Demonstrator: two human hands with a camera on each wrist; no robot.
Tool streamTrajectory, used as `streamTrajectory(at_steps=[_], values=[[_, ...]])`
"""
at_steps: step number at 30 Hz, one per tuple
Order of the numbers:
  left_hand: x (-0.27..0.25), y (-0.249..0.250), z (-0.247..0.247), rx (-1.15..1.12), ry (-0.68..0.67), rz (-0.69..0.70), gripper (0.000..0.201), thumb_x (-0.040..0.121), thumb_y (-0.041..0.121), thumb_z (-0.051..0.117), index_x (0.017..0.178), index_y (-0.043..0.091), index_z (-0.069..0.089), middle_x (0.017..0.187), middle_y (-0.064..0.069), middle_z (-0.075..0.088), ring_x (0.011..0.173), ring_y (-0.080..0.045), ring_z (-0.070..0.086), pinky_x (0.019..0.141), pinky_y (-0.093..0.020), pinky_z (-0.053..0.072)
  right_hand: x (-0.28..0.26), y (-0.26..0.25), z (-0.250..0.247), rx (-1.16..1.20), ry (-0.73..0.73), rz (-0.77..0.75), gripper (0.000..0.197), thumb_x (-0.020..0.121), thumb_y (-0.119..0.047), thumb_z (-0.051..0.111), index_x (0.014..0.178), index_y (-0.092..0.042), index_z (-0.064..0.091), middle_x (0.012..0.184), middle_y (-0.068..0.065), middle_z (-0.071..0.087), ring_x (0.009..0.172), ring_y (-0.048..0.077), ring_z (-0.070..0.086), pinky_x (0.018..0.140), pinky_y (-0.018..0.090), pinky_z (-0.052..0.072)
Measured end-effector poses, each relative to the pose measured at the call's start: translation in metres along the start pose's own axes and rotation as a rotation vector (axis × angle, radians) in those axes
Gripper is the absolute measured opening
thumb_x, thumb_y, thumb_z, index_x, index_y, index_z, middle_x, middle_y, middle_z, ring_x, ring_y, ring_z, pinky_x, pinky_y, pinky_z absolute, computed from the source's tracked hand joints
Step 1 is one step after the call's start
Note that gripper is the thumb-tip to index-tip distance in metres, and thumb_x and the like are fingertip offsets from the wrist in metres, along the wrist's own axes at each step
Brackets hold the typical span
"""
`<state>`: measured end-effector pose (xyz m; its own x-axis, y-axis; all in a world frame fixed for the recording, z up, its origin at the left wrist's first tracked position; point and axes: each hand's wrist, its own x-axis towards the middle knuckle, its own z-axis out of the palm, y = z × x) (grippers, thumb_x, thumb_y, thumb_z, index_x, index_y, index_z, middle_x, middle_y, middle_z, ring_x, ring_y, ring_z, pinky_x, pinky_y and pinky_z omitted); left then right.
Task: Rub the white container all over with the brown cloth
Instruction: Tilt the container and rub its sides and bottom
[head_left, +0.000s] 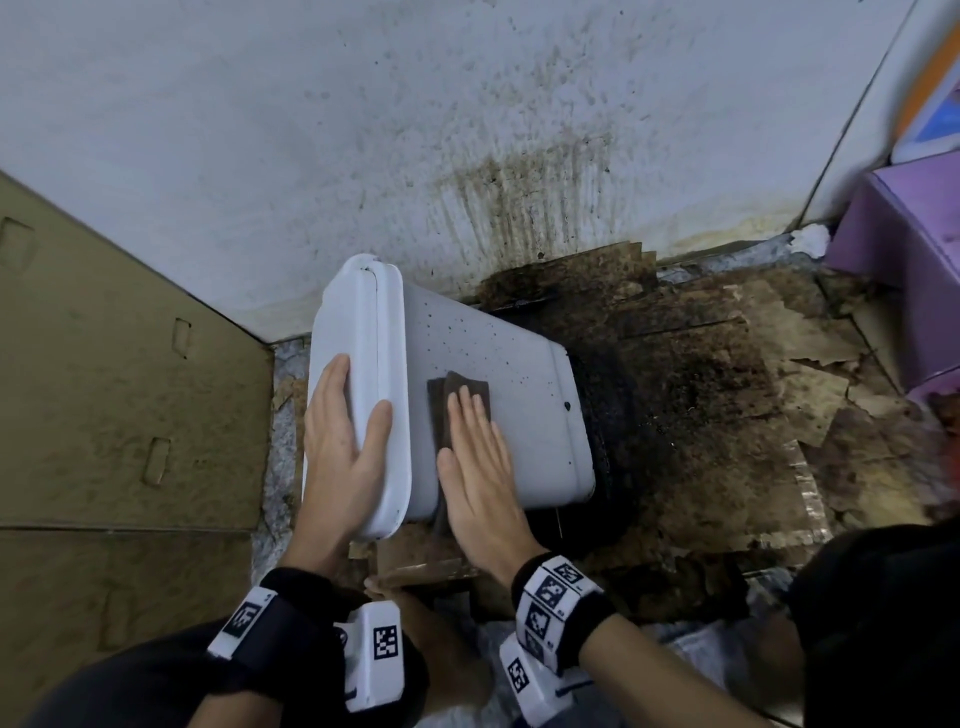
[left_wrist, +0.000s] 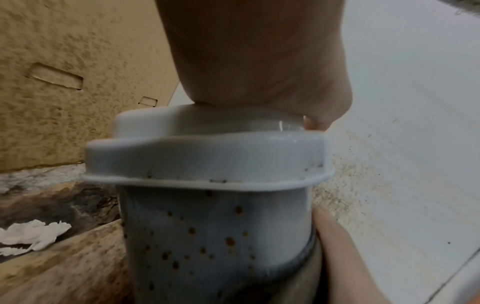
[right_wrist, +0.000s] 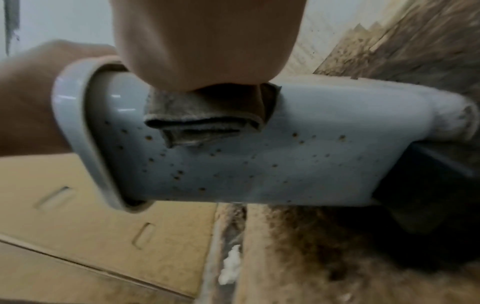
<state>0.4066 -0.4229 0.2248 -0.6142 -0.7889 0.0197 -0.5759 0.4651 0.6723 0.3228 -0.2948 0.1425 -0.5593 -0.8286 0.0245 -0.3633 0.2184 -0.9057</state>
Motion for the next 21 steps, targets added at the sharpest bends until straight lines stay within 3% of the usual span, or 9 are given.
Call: streamTrajectory(at_steps=[4, 8, 11, 14, 17, 19, 21], values=[[-0.001, -0.002, -0.002, -0.016, -0.009, -0.017, 0.073, 0.101, 0.053, 0.042, 0.165, 0.027, 0.02, 0.169, 0.011, 0.022, 0.152, 0.0, 0.016, 0.129, -0.041, 0.016, -0.005, 0.04, -0.012, -0.061, -0.033, -0.042, 0.058, 0.112, -0.028, 0.021, 0.164, -0.026, -0.003, 0.172, -0.014, -0.008, 0.157, 0.002, -0.007, 0.128, 0.031, -0.002], [-0.001, -0.005, -0.005, -0.042, -0.014, -0.029, 0.074, 0.099, 0.057, 0.042, 0.165, 0.028, 0.021, 0.168, 0.014, 0.023, 0.146, 0.008, 0.016, 0.127, -0.038, 0.017, -0.019, 0.11, -0.019, -0.041, 0.021, 0.209, 0.055, 0.112, -0.033, 0.013, 0.162, -0.023, -0.008, 0.168, -0.013, -0.019, 0.157, 0.003, -0.012, 0.129, 0.032, -0.002], [0.0, -0.004, -0.004, -0.043, -0.007, -0.021, 0.074, 0.099, 0.057, 0.042, 0.164, 0.027, 0.023, 0.167, 0.012, 0.025, 0.149, 0.003, 0.019, 0.127, -0.04, 0.019, -0.016, 0.135, -0.019, 0.061, 0.074, 0.414, 0.056, 0.113, -0.029, 0.018, 0.162, -0.017, -0.006, 0.165, -0.012, -0.021, 0.157, 0.008, -0.014, 0.128, 0.031, -0.007], [0.0, -0.003, -0.004, -0.044, -0.019, -0.028, 0.072, 0.1, 0.053, 0.043, 0.164, 0.026, 0.023, 0.167, 0.011, 0.024, 0.152, -0.002, 0.019, 0.128, -0.041, 0.019, -0.008, 0.131, -0.017, 0.115, 0.082, 0.512, 0.058, 0.113, -0.029, 0.02, 0.163, -0.016, -0.006, 0.17, -0.005, -0.016, 0.156, 0.007, -0.016, 0.125, 0.027, -0.011], [0.0, -0.004, -0.006, -0.059, -0.016, -0.032, 0.073, 0.1, 0.053, 0.043, 0.164, 0.026, 0.022, 0.168, 0.01, 0.024, 0.152, -0.004, 0.019, 0.128, -0.04, 0.019, -0.001, 0.115, -0.013, 0.096, 0.056, 0.559, 0.059, 0.113, -0.026, 0.02, 0.162, -0.01, -0.01, 0.17, 0.002, -0.017, 0.156, 0.014, -0.017, 0.124, 0.027, -0.014], [-0.001, -0.003, -0.007, -0.072, -0.024, -0.047, 0.074, 0.099, 0.054, 0.043, 0.165, 0.027, 0.021, 0.168, 0.011, 0.023, 0.152, -0.004, 0.018, 0.126, -0.037, 0.018, -0.001, 0.097, -0.01, 0.055, 0.033, 0.504, 0.058, 0.113, -0.022, 0.019, 0.16, -0.01, -0.013, 0.167, 0.002, -0.022, 0.155, 0.017, -0.021, 0.126, 0.035, -0.012], [-0.001, -0.003, -0.007, -0.073, -0.028, -0.051, 0.075, 0.099, 0.056, 0.042, 0.165, 0.029, 0.02, 0.168, 0.011, 0.022, 0.152, -0.004, 0.018, 0.124, -0.035, 0.018, -0.002, 0.07, -0.007, 0.051, 0.022, 0.408, 0.056, 0.113, -0.023, 0.019, 0.156, -0.02, -0.017, 0.161, -0.006, -0.028, 0.153, 0.013, -0.024, 0.127, 0.036, -0.012]])
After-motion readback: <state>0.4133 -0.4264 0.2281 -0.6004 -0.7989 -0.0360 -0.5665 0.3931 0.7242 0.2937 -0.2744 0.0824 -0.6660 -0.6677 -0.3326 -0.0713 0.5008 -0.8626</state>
